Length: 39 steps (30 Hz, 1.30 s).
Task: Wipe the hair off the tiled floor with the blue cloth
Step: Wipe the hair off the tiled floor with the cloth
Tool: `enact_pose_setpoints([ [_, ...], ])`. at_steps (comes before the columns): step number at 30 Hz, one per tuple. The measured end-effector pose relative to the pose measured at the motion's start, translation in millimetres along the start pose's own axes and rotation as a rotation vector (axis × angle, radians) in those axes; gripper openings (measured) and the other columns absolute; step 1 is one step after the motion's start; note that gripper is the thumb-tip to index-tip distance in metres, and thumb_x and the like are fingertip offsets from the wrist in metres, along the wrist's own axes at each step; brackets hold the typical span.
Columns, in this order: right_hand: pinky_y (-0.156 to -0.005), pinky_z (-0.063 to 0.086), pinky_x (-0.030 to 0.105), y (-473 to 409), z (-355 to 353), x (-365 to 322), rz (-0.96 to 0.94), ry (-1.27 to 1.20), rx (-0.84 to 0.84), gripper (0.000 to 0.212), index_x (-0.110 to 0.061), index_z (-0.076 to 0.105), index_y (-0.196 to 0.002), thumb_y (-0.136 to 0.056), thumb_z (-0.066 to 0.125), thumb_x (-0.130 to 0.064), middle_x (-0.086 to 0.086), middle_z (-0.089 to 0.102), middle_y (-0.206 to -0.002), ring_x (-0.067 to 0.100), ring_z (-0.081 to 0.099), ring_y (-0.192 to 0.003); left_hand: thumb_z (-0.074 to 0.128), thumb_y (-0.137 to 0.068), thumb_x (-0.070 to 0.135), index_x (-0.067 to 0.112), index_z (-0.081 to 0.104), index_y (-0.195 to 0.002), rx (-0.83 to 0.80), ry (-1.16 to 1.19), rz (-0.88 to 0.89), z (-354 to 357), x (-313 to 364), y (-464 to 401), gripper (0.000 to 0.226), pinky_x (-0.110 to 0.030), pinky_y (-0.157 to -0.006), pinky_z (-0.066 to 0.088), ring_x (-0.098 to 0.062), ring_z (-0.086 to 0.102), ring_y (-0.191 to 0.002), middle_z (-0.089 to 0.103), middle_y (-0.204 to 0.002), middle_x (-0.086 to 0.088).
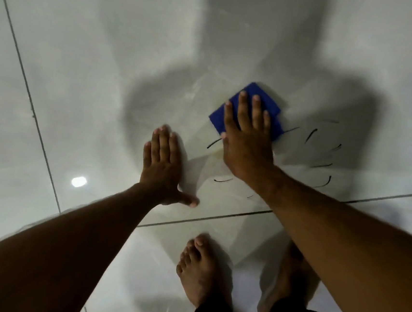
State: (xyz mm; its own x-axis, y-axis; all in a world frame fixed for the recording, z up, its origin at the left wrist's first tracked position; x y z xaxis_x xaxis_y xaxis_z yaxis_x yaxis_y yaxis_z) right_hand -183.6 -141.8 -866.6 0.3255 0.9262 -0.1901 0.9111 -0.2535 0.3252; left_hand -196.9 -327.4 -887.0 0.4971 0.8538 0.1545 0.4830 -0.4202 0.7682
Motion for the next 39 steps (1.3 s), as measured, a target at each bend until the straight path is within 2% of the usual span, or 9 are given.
enact_pose_setpoints([
  [4, -0.120, 0.007, 0.056, 55, 22, -34, -0.399, 0.111, -0.032, 0.076, -0.016, 0.014, -0.154, -0.091, 0.054, -0.029, 0.015, 0.009, -0.164, 0.041, 0.005, -0.150, 0.070, -0.030, 0.089, 0.008, -0.050, -0.132, -0.038, 0.003, -0.004, -5, 1, 2, 0.177, -0.043, -0.103, -0.033, -0.032, -0.053, -0.129, -0.058, -0.138, -0.018],
  [9, -0.121, 0.008, 0.052, 106, 27, 21, -1.032, 0.318, -0.125, 0.085, -0.020, 0.021, -0.155, -0.081, 0.063, -0.019, 0.008, 0.013, -0.164, 0.034, 0.008, -0.150, 0.072, -0.031, 0.088, 0.004, -0.045, -0.135, -0.054, -0.006, -0.024, -8, 1, 4, 0.178, -0.044, -0.104, -0.033, -0.033, -0.053, -0.128, -0.059, -0.136, -0.018],
  [13, -0.120, 0.011, 0.056, 8, 1, 8, -0.579, 0.234, 0.041, 0.062, -0.020, 0.019, -0.154, -0.096, 0.036, -0.033, 0.012, 0.014, -0.164, 0.041, 0.008, -0.150, 0.070, -0.028, 0.090, 0.005, -0.048, -0.133, -0.051, -0.005, -0.032, -7, 0, 3, 0.179, -0.044, -0.104, -0.033, -0.033, -0.052, -0.129, -0.060, -0.134, -0.017],
  [16, -0.119, 0.007, 0.059, -7, 2, -33, -0.310, 0.124, 0.050, 0.072, -0.020, 0.018, -0.154, -0.091, 0.049, -0.035, 0.013, 0.010, -0.165, 0.043, 0.004, -0.149, 0.070, -0.028, 0.090, 0.005, -0.045, -0.135, -0.053, -0.021, -0.038, -6, -1, 3, 0.179, -0.044, -0.106, -0.031, -0.032, -0.051, -0.131, -0.056, -0.140, -0.019],
  [23, -0.121, -0.005, 0.054, 88, 33, -26, -0.992, 0.250, -0.181, 0.083, -0.024, 0.013, -0.156, -0.084, 0.054, -0.015, 0.005, -0.002, -0.165, 0.034, -0.009, -0.150, 0.072, -0.030, 0.088, 0.004, -0.050, -0.131, -0.079, -0.027, -0.066, -7, 0, 6, 0.179, -0.046, -0.107, -0.030, -0.033, -0.053, -0.129, -0.058, -0.137, -0.020],
  [25, -0.121, 0.002, 0.053, 47, 21, -9, -0.987, 0.340, -0.115, 0.077, -0.024, 0.014, -0.155, -0.089, 0.054, -0.020, 0.007, 0.003, -0.164, 0.036, -0.003, -0.150, 0.072, -0.031, 0.088, 0.005, -0.051, -0.129, -0.076, -0.028, -0.061, -7, -1, 6, 0.178, -0.045, -0.107, -0.031, -0.035, -0.052, -0.129, -0.059, -0.136, -0.020],
  [30, -0.118, 0.011, 0.056, -71, -27, -21, -0.195, 0.057, 0.106, 0.064, -0.023, 0.027, -0.152, -0.093, 0.047, -0.030, 0.012, 0.017, -0.164, 0.040, 0.011, -0.149, 0.074, -0.030, 0.086, 0.006, -0.052, -0.130, -0.070, -0.023, -0.063, -6, -3, 5, 0.179, -0.044, -0.104, -0.034, -0.033, -0.054, -0.127, -0.059, -0.136, -0.018],
  [32, -0.118, 0.010, 0.058, -60, -19, -37, -0.090, -0.006, 0.119, 0.069, -0.021, 0.024, -0.152, -0.090, 0.052, -0.029, 0.014, 0.015, -0.164, 0.042, 0.010, -0.149, 0.075, -0.031, 0.086, 0.005, -0.049, -0.132, -0.070, -0.034, -0.071, -5, -3, 4, 0.179, -0.045, -0.107, -0.031, -0.035, -0.053, -0.129, -0.057, -0.138, -0.020],
  [39, -0.121, 0.005, 0.054, 81, 31, 1, -0.904, 0.237, -0.021, 0.072, -0.023, 0.013, -0.156, -0.090, 0.042, -0.024, 0.008, 0.006, -0.165, 0.037, 0.002, -0.151, 0.070, -0.030, 0.089, 0.001, -0.047, -0.133, -0.059, -0.048, -0.070, -6, -1, 4, 0.179, -0.050, -0.113, -0.023, -0.036, -0.052, -0.129, -0.057, -0.137, -0.021],
])
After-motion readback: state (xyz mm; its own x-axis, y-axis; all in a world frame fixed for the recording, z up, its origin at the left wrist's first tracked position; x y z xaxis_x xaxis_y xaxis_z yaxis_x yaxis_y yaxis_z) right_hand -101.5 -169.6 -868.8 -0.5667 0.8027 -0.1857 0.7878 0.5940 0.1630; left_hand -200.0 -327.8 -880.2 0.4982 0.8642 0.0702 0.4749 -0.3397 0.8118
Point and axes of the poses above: each hand's wrist, its own y-axis away from the middle knuckle, its own z-axis out of the palm, x = y × z, the point moved 9 cm from there along -y, towards the middle knuckle
